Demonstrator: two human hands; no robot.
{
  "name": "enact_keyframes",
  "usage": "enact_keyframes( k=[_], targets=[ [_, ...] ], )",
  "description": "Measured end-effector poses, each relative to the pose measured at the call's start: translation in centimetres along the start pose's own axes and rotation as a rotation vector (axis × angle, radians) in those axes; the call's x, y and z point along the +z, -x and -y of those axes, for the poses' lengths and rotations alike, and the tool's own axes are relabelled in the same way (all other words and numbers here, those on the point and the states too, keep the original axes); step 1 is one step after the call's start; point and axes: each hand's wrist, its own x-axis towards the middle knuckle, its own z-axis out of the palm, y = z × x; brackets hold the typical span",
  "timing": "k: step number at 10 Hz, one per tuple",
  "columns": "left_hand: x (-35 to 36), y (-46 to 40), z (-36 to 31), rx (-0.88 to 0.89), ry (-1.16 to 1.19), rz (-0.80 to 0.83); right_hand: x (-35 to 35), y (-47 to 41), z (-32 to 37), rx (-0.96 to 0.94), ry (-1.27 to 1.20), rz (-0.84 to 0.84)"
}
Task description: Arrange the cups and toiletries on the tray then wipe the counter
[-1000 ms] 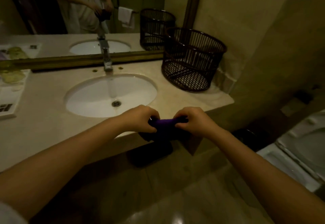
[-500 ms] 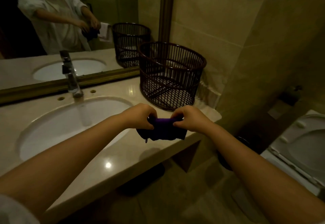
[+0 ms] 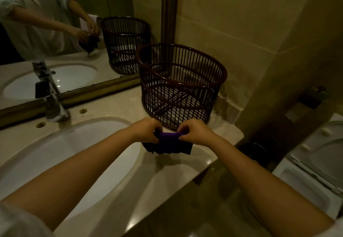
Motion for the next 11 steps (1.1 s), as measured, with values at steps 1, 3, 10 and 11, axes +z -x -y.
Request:
enact_keyframes(
  k=[1, 3, 10, 11],
  targets=[
    [1.0, -1.7, 0.8, -0.012, -0.007, 0.028, 0.8, -1.6, -1.1, 0.025, 0.019, 0.021],
    [2.9, -3.7, 1.6, -0.038, -0.008, 0.075, 2.0, -3.3, -2.6, 0.053, 0.032, 0.063],
    [4.5, -4.9, 2.3, -0.049, 0.007, 0.06, 3.4, -4.1, -4.0, 0.111, -0.021, 0.035],
    [3.7, -4.9, 0.9, -0.014, 0.019, 0.03, 2.1, -3.3, -4.2, 0.124, -0.043, 0.015]
  ],
)
